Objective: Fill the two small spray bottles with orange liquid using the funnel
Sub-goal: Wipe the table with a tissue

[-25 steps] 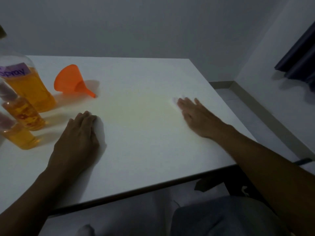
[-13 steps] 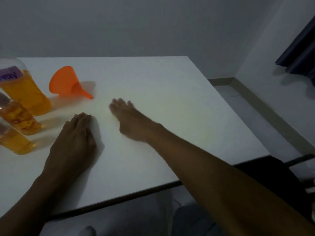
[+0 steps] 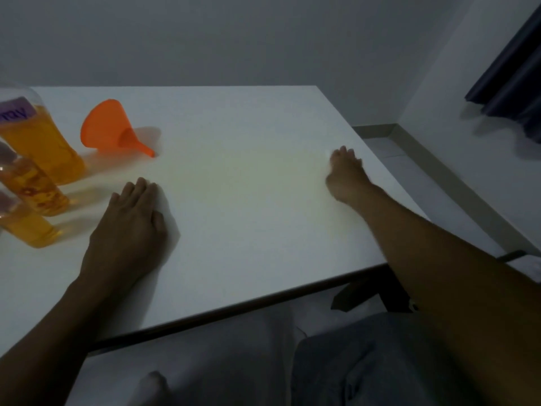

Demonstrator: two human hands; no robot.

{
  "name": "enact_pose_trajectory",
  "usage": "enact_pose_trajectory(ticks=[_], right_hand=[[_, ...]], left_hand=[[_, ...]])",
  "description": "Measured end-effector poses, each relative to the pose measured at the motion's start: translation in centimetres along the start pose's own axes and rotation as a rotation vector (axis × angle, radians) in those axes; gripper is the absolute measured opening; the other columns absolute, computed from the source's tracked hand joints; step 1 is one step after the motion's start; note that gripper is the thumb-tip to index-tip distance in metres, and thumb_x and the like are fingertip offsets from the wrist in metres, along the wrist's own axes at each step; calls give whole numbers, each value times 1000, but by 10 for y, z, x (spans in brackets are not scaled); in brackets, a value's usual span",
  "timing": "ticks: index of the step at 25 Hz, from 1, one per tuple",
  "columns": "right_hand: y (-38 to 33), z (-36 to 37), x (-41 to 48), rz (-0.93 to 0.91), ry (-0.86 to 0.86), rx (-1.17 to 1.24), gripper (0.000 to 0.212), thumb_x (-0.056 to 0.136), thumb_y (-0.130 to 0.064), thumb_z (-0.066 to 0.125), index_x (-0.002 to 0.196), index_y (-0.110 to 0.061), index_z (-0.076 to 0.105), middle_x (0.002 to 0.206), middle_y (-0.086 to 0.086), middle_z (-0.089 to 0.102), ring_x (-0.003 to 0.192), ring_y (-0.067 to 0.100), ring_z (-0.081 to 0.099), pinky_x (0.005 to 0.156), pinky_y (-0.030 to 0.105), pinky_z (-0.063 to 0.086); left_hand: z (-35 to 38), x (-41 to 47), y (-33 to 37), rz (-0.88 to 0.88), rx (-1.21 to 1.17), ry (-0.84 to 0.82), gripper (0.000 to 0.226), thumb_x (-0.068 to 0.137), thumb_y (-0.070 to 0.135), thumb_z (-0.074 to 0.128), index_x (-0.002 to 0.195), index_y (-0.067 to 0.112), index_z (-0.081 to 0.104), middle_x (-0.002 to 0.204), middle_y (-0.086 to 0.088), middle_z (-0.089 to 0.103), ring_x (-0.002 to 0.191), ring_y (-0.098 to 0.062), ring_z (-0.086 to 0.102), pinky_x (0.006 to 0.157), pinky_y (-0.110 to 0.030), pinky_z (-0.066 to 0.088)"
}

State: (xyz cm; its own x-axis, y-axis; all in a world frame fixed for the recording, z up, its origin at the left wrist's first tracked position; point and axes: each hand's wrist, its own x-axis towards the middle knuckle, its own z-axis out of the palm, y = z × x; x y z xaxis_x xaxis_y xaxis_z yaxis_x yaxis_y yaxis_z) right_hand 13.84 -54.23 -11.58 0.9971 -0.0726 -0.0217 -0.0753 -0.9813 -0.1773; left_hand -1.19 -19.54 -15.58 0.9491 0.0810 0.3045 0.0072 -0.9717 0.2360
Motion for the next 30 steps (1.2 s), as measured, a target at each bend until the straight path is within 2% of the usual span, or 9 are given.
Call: enact_pose_trajectory(ticks=[2,6,11,13,15,19,22,27,30], right_hand=[[-65,15,6,-105,0,22,62,96,-1,39,155,3,21,165,21,13,153,35,11,124,47,11],[-177,44,-43,-569,-91,58,68,90,3,42,155,2,21,166,19,12,155,31,8,125,43,5],[-90,36,-82,-1115,-205,105,80,75,18,36,153,-1,32,164,13,25,154,25,17,127,40,5],[-38,25,-65,-954,-193,83,81,76,20,33,154,-4,32,163,10,26,154,24,16,127,42,3],[-9,12,-43,-632,-146,124,81,81,21,30,156,-8,27,166,6,19,155,20,8,127,42,-1],[-53,8,3,-126,-35,69,69,91,10,31,157,-4,17,168,11,5,156,28,-3,126,41,-2],[-112,18,11,-224,8,131,67,92,7,32,157,-1,16,168,15,5,155,30,-1,126,42,0],[-153,28,-34,-704,-183,133,79,86,16,29,160,-9,13,169,6,0,155,19,-5,124,30,-8],[-131,33,-72,-954,-205,170,83,83,20,33,159,-10,18,168,3,6,148,6,-9,115,9,-17]], left_hand=[[-1,1,0,-12,-10,4,62,91,28,21,144,-1,37,151,-24,35,142,-35,29,119,-46,18],[-2,1,-2,-14,-21,-2,63,92,31,20,146,2,34,152,-21,33,144,-31,27,119,-44,17],[-2,0,-4,-1,-1,-13,63,91,30,20,145,0,35,152,-23,33,143,-34,28,118,-47,19],[-1,0,-1,-4,4,-13,63,91,28,19,145,-1,34,152,-23,33,143,-35,28,118,-48,19],[-2,-1,0,-20,16,-20,64,90,28,19,146,0,33,152,-23,32,144,-34,26,119,-47,18],[-3,-1,3,-50,31,-28,64,89,27,19,147,2,32,154,-20,30,145,-31,25,119,-45,17],[-5,0,2,-59,27,-25,63,90,28,21,147,4,33,154,-17,31,145,-28,26,120,-43,17],[-5,1,1,-51,10,-11,61,91,28,23,146,3,35,153,-18,33,144,-29,27,120,-43,17],[-4,1,0,-50,16,-19,61,92,28,22,147,4,33,154,-17,31,145,-28,26,120,-41,15]])
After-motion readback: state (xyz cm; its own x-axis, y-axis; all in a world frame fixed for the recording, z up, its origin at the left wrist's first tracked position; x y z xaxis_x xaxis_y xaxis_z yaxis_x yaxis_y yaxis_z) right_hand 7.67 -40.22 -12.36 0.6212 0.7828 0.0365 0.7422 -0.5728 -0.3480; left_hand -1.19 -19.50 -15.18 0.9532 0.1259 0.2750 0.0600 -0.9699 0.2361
